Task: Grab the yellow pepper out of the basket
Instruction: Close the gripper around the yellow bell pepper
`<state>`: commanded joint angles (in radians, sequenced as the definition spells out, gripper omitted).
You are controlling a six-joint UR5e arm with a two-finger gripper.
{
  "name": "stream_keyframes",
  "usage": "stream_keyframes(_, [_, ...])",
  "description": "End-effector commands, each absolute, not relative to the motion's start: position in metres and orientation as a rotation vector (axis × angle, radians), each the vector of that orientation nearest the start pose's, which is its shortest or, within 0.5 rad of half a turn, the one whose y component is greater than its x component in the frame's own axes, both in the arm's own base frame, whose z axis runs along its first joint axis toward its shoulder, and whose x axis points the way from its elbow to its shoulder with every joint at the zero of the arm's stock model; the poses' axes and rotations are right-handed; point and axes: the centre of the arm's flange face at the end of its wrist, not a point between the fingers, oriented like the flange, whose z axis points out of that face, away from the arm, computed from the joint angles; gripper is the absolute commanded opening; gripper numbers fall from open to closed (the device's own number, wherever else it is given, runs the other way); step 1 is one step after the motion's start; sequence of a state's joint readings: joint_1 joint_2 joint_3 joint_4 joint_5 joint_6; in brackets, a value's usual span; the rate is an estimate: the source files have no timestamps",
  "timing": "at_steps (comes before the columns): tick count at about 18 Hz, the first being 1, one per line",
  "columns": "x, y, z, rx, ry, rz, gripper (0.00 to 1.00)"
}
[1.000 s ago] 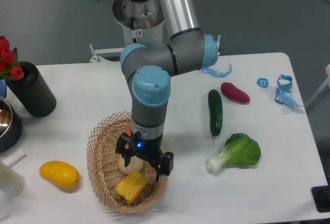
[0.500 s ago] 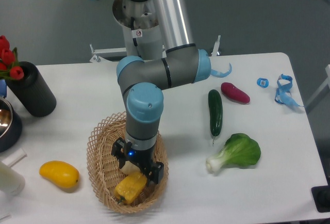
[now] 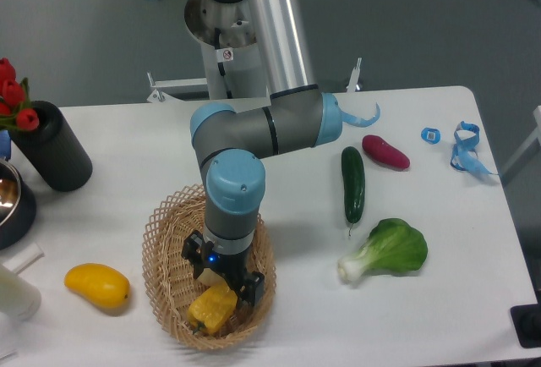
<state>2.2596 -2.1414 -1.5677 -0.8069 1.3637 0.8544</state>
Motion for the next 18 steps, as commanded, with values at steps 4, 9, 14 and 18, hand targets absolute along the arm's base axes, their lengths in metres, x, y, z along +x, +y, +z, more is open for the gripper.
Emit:
stream_keyframes(4, [-0.312, 0.624, 0.226, -2.850, 0.269, -0.025, 1.00])
stream_keyframes(9, [-0.311, 0.627, 0.219, -2.857, 0.279, -0.030, 1.00])
stream_keyframes(14, [-0.308, 0.631, 0.216, -2.857, 0.288, -0.033, 1.00])
stream_keyframes(18, [-0.307, 0.633, 0.212, -2.852, 0.291, -0.024, 1.00])
